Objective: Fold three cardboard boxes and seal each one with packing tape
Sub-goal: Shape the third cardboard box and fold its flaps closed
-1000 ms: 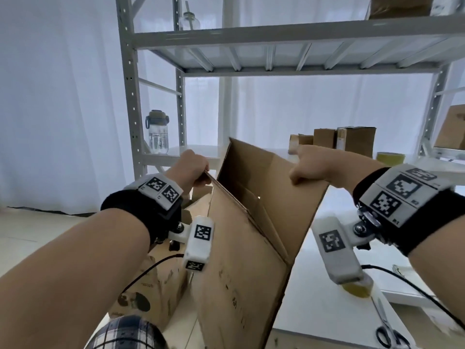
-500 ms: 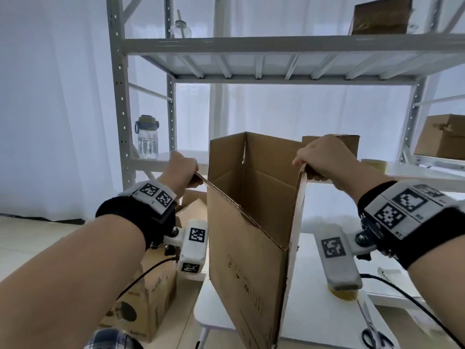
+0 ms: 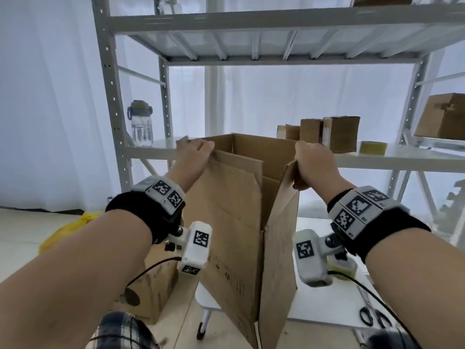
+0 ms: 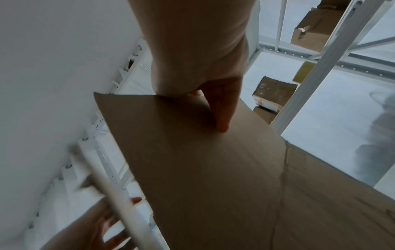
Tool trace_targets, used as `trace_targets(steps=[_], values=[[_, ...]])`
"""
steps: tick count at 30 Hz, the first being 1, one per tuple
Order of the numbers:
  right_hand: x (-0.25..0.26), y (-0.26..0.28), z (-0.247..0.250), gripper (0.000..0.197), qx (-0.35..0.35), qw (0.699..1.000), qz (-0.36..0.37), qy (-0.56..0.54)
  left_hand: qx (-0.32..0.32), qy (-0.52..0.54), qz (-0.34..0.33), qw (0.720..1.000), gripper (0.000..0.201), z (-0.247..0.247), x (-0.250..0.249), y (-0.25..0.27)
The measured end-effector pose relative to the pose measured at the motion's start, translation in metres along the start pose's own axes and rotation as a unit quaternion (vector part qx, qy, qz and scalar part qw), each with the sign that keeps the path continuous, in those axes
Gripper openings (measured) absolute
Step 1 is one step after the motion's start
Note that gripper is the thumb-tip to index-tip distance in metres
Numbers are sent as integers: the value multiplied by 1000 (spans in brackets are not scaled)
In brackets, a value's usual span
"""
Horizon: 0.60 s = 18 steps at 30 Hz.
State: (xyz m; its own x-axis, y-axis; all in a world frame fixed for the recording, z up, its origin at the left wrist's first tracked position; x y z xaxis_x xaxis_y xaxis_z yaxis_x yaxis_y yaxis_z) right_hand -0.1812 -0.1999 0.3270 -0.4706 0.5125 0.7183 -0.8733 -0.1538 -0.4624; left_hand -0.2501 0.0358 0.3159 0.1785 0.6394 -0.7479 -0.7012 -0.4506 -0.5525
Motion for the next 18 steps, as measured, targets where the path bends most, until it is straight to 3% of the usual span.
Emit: trace_targets(steps=[1,4,8,10,12,16,18], values=[[-2,-5,-5,27,3,1000,14,26,25,-36,-37,998,37,-6,-6,5],[-7,-9,-8,37,9,999,-18,-36,112,-178,-158,965,37,-24,-30,25],[-13,-13,-3,54,9,999,26,-47,165,-215,-216,938,51,-32,-38,34],[-21,-9,-2,66,34,995,70,-58,149,-272,-227,923,62,-32,-34,32],[-31,-5,1,70,48,989,132,-42,108,-279,-216,930,65,-26,-26,25],[-52,-6,5,33,31,969,222,109,14,-232,-176,957,59,-8,5,9],[-47,-3,2,24,-2,948,246,204,-10,-221,-170,960,54,-8,15,7]])
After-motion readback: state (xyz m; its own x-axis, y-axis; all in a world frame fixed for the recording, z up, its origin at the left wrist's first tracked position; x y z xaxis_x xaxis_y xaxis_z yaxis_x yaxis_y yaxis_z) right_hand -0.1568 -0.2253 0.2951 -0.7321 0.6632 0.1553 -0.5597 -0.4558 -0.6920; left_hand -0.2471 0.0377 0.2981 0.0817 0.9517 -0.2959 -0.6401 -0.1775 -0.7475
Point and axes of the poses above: each hand's wrist, its own y-axis away from the middle knuckle, its own z-axis out of the back of the hand, x = y × z, the point moved 3 cm from there along -y, towards the middle knuckle, and after that the axes turned 4 degrees about -z, right-handed, at the moved point
